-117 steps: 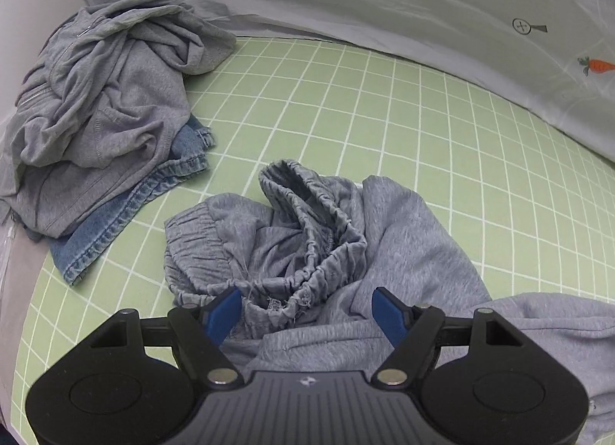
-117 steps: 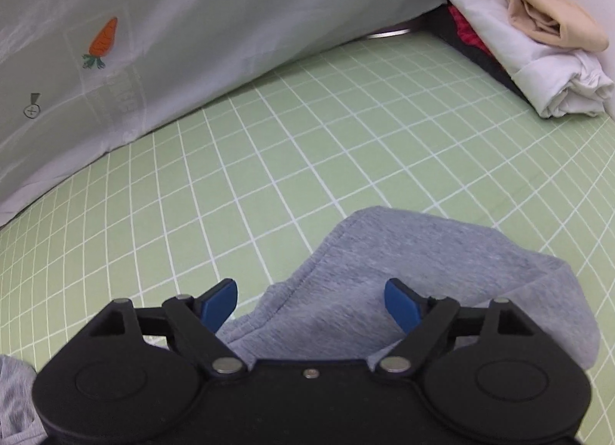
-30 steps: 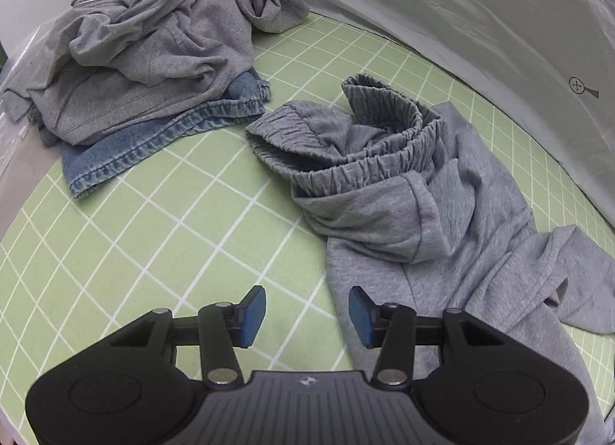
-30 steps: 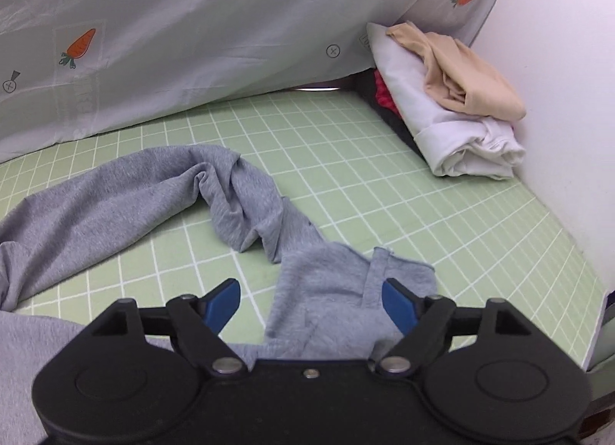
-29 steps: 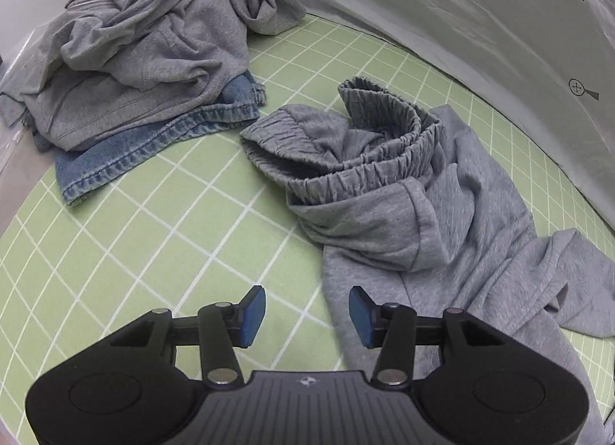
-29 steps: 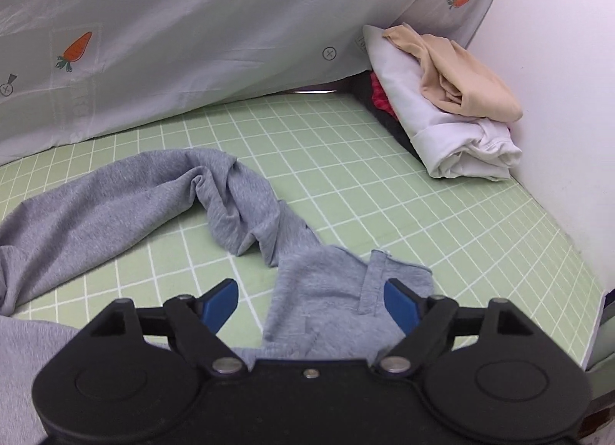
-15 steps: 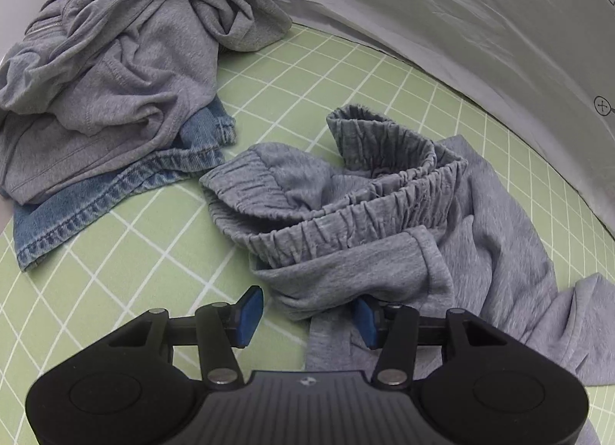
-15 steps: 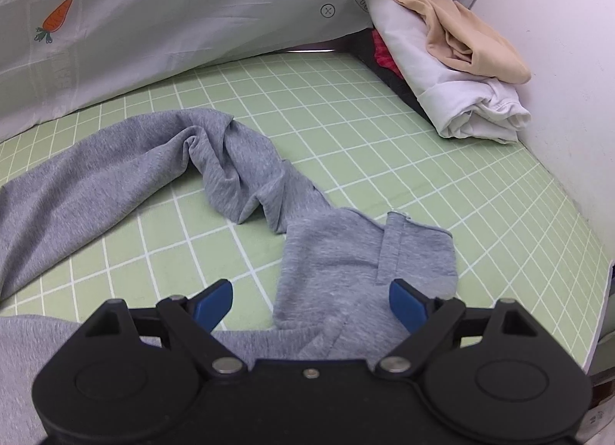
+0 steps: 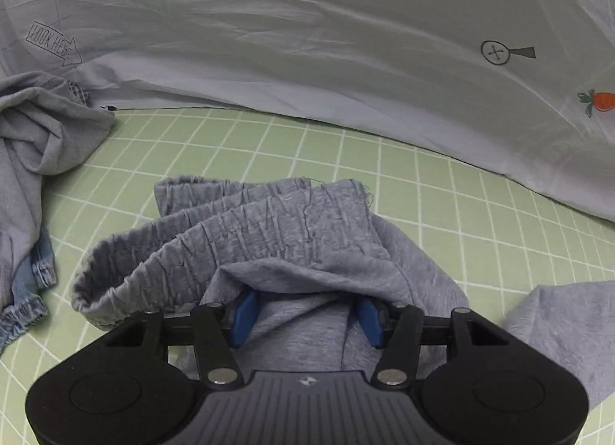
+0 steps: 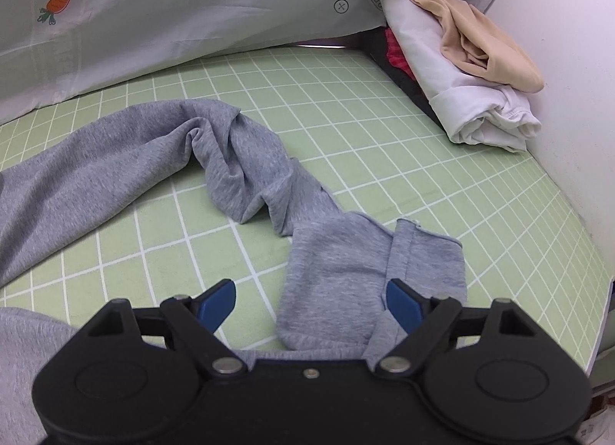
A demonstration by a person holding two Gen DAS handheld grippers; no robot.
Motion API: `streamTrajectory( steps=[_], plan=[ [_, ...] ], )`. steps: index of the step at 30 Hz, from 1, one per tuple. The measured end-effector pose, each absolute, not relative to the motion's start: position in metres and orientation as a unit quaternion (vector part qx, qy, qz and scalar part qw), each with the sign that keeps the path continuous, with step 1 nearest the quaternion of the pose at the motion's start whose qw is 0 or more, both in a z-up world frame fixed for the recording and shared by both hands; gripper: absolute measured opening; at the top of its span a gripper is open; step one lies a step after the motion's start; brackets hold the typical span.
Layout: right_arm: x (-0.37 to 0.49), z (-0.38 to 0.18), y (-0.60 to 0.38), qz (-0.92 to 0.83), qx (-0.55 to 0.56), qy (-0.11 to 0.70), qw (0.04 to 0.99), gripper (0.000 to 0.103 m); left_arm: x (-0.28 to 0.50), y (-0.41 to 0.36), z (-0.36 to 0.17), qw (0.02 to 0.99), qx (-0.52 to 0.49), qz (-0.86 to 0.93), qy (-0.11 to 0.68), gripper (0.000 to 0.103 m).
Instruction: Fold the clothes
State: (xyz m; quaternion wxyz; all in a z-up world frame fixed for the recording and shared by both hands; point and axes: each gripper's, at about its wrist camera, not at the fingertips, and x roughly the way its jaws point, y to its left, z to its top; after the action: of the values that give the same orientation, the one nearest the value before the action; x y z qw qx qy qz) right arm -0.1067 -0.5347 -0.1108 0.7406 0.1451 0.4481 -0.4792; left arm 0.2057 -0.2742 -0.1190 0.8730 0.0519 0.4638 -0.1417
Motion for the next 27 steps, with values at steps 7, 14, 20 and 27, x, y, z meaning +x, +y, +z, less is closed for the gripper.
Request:
streamTrajectory(
  steps=[7, 14, 20, 27],
  plan=[
    [-0.106, -0.115, -0.535, -0.475, 0.158, 0.451, 0.739, 0.086, 0.173, -0.227, -0.083, 0.880, 0.011, -0.156, 0.448, 0.065],
    [-0.095, -0.117, -0.527, -0.454, 0.147, 0.457, 0.751, 0.086, 0.162, -0.174, -0.075, 0.883, 0.029, -0.088, 0.460, 0.067],
    [-0.088, -0.117, -0.522, -0.445, 0.137, 0.463, 0.754, 0.086, 0.181, -0.166, -0.090, 0.884, 0.075, -0.063, 0.457, 0.059],
    [-0.086, -0.117, -0.524, -0.458, 0.134, 0.465, 0.745, 0.086, 0.216, -0.195, -0.102, 0.878, 0.160, -0.102, 0.439, 0.059]
  ],
)
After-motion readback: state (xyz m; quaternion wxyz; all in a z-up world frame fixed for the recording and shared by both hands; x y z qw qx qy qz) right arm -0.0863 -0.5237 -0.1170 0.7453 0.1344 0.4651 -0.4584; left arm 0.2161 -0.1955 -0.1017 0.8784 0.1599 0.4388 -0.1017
